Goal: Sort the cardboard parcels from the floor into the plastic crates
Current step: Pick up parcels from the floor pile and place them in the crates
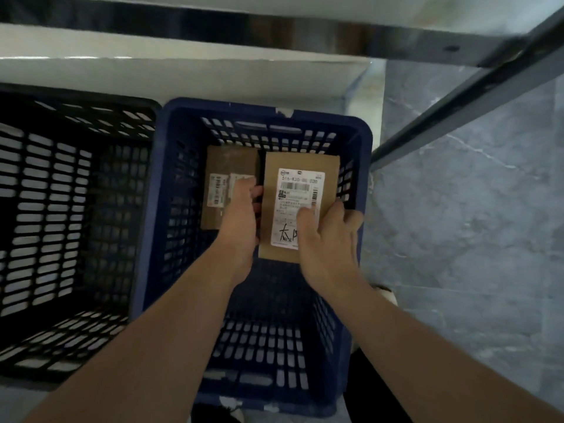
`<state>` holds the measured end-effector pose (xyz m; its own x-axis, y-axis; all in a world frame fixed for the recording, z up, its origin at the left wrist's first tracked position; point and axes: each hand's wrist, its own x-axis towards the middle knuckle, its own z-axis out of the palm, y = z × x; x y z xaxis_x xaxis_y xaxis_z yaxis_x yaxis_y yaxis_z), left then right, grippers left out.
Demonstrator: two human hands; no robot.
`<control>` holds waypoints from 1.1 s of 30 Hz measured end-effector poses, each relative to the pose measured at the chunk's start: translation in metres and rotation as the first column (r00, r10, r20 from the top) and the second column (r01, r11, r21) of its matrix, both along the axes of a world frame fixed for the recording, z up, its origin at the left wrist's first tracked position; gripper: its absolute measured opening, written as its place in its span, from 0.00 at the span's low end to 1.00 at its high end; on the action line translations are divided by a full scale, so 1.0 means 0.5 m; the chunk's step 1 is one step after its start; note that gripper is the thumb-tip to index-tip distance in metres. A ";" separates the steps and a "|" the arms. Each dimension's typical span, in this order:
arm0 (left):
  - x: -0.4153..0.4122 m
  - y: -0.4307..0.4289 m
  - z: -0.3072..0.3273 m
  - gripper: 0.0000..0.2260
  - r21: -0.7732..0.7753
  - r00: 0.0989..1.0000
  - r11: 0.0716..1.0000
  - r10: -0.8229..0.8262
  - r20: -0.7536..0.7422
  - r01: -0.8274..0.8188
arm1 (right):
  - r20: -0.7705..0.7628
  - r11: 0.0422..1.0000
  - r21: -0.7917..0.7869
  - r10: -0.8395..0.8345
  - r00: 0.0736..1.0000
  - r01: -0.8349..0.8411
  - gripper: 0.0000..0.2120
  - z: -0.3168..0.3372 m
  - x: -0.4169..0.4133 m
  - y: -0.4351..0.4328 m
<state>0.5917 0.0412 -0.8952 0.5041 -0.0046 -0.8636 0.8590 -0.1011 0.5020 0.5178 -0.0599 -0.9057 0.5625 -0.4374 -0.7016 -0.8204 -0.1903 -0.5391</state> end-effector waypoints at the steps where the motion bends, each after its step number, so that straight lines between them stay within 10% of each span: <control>1: 0.002 0.001 -0.021 0.22 0.008 1.000 1.000 0.010 0.000 -0.010 | -0.002 1.000 -0.015 0.014 1.000 -0.014 0.29 -0.017 0.005 0.005; 8: 0.023 0.012 -0.124 0.21 0.025 0.999 0.999 -0.045 -0.017 0.045 | -0.016 0.992 0.025 -0.126 0.992 0.126 0.46 -0.143 0.038 0.017; 12: 0.040 -0.004 -0.176 0.16 0.052 0.994 0.993 -0.109 -0.007 0.109 | -0.018 0.960 0.167 -0.226 0.974 0.226 0.24 -0.198 0.059 -0.003; 19: 0.042 -0.021 -0.189 0.16 0.048 0.983 0.982 -0.184 0.004 0.183 | -0.067 0.899 0.303 -0.311 0.948 0.316 0.26 -0.211 0.089 -0.024; 26: 0.012 -0.016 -0.076 0.14 0.008 0.985 0.986 -0.168 0.025 0.168 | -0.024 0.869 0.350 -0.366 0.930 0.351 0.25 -0.105 0.044 -0.010; 33: -0.028 0.028 0.159 0.24 -0.055 0.989 0.988 -0.141 0.043 0.143 | 0.007 0.838 0.378 -0.427 0.904 0.393 0.43 0.136 -0.001 0.043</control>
<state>0.5779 0.0554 -0.8159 0.5280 -0.1283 -0.8395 0.8176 -0.1904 0.5433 0.5172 -0.0382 -0.8377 0.4543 -0.3691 -0.8108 -0.7264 0.3733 -0.5770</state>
